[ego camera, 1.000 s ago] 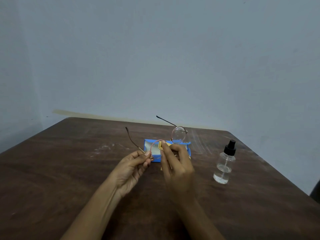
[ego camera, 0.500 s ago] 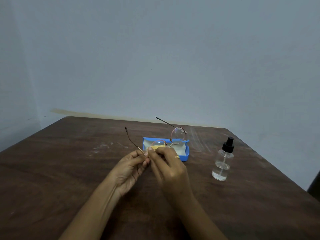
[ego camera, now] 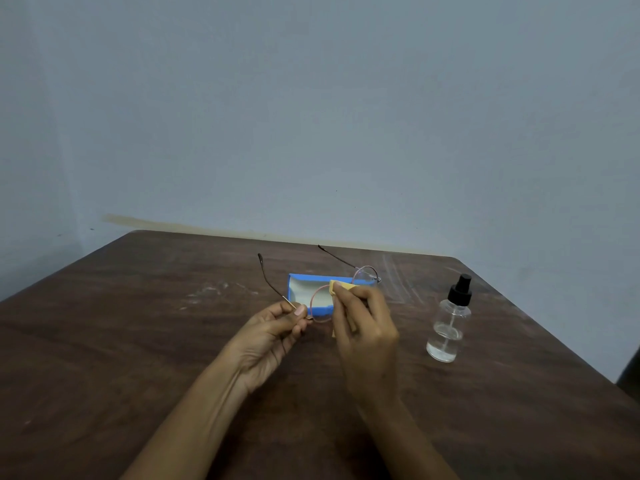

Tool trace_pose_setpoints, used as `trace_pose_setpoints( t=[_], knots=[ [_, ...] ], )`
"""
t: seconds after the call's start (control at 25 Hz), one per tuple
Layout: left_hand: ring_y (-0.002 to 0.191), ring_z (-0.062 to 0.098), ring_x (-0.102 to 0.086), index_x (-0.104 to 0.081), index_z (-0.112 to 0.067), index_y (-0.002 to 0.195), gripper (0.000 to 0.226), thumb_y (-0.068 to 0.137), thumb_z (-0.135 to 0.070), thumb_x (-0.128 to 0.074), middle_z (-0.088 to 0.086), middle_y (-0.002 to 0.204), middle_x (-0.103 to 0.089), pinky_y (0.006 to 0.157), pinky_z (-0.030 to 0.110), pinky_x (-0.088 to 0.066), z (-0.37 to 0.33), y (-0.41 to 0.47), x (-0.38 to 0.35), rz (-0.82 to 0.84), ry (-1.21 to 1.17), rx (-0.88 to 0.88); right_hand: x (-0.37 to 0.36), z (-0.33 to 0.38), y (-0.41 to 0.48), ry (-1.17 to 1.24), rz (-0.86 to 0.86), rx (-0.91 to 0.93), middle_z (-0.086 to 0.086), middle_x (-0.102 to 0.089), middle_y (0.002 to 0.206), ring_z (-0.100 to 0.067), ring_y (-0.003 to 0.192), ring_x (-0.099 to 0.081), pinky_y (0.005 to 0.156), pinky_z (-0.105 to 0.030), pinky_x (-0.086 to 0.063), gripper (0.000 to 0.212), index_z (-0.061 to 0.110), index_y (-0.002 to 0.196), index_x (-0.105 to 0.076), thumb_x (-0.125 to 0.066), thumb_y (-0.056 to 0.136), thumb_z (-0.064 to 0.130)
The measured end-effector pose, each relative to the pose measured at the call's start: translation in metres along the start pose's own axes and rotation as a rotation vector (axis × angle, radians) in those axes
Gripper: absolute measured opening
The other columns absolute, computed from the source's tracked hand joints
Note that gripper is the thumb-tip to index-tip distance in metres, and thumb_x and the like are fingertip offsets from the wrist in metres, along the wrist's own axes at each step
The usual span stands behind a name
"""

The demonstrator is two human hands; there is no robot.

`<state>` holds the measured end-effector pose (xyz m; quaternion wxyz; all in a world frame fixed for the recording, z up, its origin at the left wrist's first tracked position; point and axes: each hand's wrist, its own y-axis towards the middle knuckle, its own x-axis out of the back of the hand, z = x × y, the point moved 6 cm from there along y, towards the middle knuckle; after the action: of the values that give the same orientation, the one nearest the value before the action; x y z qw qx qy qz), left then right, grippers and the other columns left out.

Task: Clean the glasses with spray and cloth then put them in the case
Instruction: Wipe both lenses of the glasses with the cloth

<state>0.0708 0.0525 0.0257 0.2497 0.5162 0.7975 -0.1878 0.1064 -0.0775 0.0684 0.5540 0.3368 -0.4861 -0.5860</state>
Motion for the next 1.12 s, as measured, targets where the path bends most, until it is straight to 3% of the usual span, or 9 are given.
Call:
trace_pose_setpoints(
  t=[0.2, 0.24, 0.36, 0.4, 0.44, 0.52, 0.6, 0.88, 1.12],
  knots=[
    [0.037, 0.003, -0.054, -0.051, 0.000, 0.071, 0.013, 0.083, 0.002, -0.049, 0.004, 0.048, -0.061, 0.037, 0.007, -0.044, -0.001, 0.002, 0.003, 0.002, -0.058, 0.007, -0.010, 0.011, -0.008, 0.062, 0.114, 0.121, -0.009, -0.063, 0.088, -0.013, 0.083, -0.059, 0.072, -0.025, -0.052, 0.020, 0.003, 0.100, -0.067, -0.056, 0.085, 0.009],
    [0.037, 0.003, -0.053, -0.051, 0.000, 0.071, 0.007, 0.076, 0.003, -0.056, 0.004, 0.047, -0.061, 0.037, 0.007, -0.043, -0.002, 0.001, 0.003, 0.010, -0.072, 0.008, -0.012, 0.013, -0.010, 0.073, 0.141, 0.139, -0.009, -0.062, 0.088, -0.014, 0.082, -0.060, 0.071, -0.025, -0.052, 0.020, 0.004, 0.101, -0.067, -0.056, 0.085, 0.009],
    [0.038, 0.004, -0.054, -0.057, 0.002, 0.067, 0.044, 0.033, -0.004, -0.085, 0.007, 0.050, -0.060, 0.036, 0.009, -0.044, -0.006, 0.000, 0.005, 0.051, -0.139, 0.002, -0.014, 0.016, -0.014, 0.070, 0.215, 0.187, -0.006, -0.061, 0.087, -0.012, 0.080, -0.058, 0.071, -0.022, -0.050, 0.019, 0.005, 0.102, -0.067, -0.057, 0.086, 0.009],
    [0.038, 0.004, -0.054, -0.058, 0.002, 0.066, 0.046, 0.030, -0.004, -0.087, 0.009, 0.052, -0.060, 0.036, 0.009, -0.044, -0.007, 0.000, 0.005, 0.060, -0.147, 0.005, -0.013, 0.016, -0.014, 0.061, 0.219, 0.187, -0.005, -0.060, 0.087, -0.012, 0.079, -0.057, 0.071, -0.021, -0.050, 0.019, 0.005, 0.101, -0.067, -0.057, 0.085, 0.009],
    [0.038, 0.004, -0.053, -0.057, 0.002, 0.067, 0.036, 0.043, -0.001, -0.083, 0.009, 0.055, -0.060, 0.036, 0.008, -0.044, -0.007, 0.001, 0.006, 0.059, -0.136, 0.008, -0.013, 0.013, -0.014, 0.053, 0.211, 0.176, -0.004, -0.059, 0.087, -0.012, 0.078, -0.057, 0.070, -0.020, -0.049, 0.019, 0.006, 0.101, -0.067, -0.056, 0.085, 0.010],
    [0.037, 0.003, -0.052, -0.052, 0.000, 0.071, 0.009, 0.076, 0.005, -0.057, 0.008, 0.054, -0.059, 0.036, 0.006, -0.042, -0.008, 0.001, 0.006, 0.003, -0.126, 0.003, -0.010, 0.008, -0.012, 0.036, 0.173, 0.131, -0.005, -0.059, 0.085, -0.013, 0.076, -0.058, 0.069, -0.020, -0.049, 0.020, 0.006, 0.099, -0.067, -0.055, 0.085, 0.010],
    [0.037, 0.003, -0.052, -0.051, -0.001, 0.071, 0.020, 0.088, 0.004, -0.041, 0.005, 0.050, -0.061, 0.036, 0.006, -0.042, -0.007, 0.002, 0.007, -0.015, -0.080, 0.003, -0.008, 0.003, -0.010, 0.020, 0.135, 0.077, -0.006, -0.062, 0.083, -0.013, 0.076, -0.059, 0.069, -0.020, -0.049, 0.020, 0.005, 0.097, -0.069, -0.055, 0.084, 0.012],
    [0.039, 0.003, -0.054, -0.054, -0.003, 0.072, 0.015, 0.085, 0.001, -0.049, 0.003, 0.051, -0.062, 0.039, 0.008, -0.045, -0.003, -0.003, 0.001, 0.010, 0.036, 0.002, 0.001, 0.002, -0.003, -0.011, 0.055, 0.017, -0.008, -0.064, 0.087, -0.006, 0.087, -0.055, 0.082, -0.009, -0.044, 0.023, 0.002, 0.098, -0.068, -0.054, 0.084, 0.012],
    [0.039, 0.002, -0.054, -0.052, -0.003, 0.070, 0.018, 0.086, 0.003, -0.047, 0.001, 0.048, -0.061, 0.039, 0.007, -0.044, -0.003, -0.003, -0.002, 0.018, 0.061, -0.017, -0.006, 0.013, -0.006, 0.035, 0.107, 0.167, -0.010, -0.064, 0.090, -0.012, 0.088, -0.057, 0.079, -0.023, -0.051, 0.021, 0.000, 0.102, -0.067, -0.055, 0.086, 0.007]
  ],
)
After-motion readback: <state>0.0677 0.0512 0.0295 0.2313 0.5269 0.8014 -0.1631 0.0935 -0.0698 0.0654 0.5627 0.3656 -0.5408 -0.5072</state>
